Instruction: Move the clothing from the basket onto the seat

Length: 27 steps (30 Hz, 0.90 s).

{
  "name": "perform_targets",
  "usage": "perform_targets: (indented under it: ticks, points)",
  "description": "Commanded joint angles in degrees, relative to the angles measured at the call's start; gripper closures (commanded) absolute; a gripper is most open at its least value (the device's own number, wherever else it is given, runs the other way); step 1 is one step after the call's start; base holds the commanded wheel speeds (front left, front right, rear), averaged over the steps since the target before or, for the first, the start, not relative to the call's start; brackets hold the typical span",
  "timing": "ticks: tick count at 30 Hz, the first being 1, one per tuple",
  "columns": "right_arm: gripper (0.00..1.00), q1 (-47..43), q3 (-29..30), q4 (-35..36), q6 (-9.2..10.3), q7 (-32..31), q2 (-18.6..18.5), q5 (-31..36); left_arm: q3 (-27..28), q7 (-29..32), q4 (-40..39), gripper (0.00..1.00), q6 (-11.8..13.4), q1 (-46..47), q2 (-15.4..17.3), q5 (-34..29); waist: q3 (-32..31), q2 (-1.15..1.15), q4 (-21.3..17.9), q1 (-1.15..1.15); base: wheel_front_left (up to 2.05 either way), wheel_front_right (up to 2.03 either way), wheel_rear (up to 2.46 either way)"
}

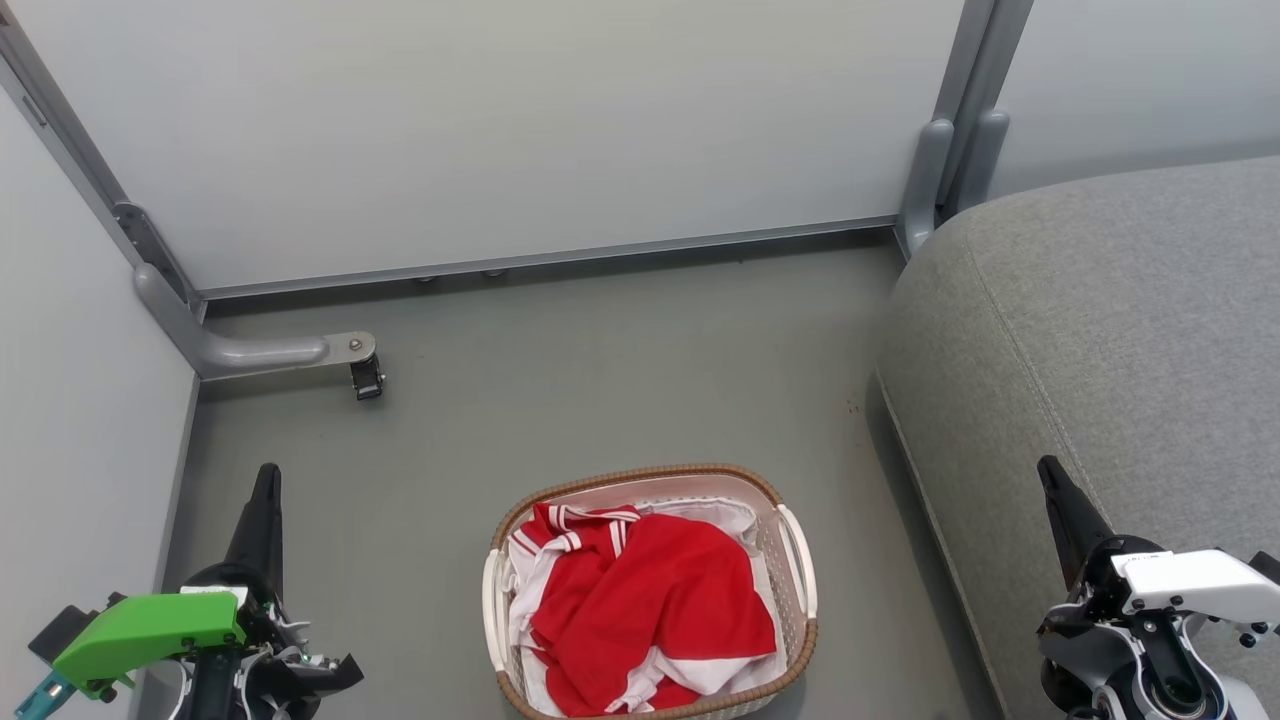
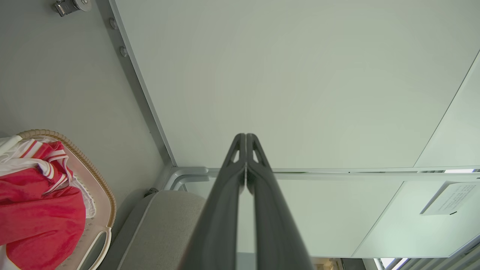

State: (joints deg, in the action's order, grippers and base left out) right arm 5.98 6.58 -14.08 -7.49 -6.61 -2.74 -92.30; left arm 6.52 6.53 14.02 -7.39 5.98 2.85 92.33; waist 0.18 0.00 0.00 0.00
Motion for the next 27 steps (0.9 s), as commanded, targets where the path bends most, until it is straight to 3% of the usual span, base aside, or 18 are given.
perform_targets:
  ticks: [1,27]
  points:
    - [1.0,0.43,0.03,0.2,0.0,-0.02,-0.28,-0.22,0.07,0.17,0.01,1.0,-0.25,0.61,0.05,0.19,0.0,0.0,0.0,0.0,0.0,0.0,0.0]
    - [1.0,0.43,0.03,0.2,0.0,-0.02,-0.28,-0.22,0.07,0.17,0.01,1.0,-0.25,0.61,0.05,0.19,0.0,0.0,0.0,0.0,0.0,0.0,0.0]
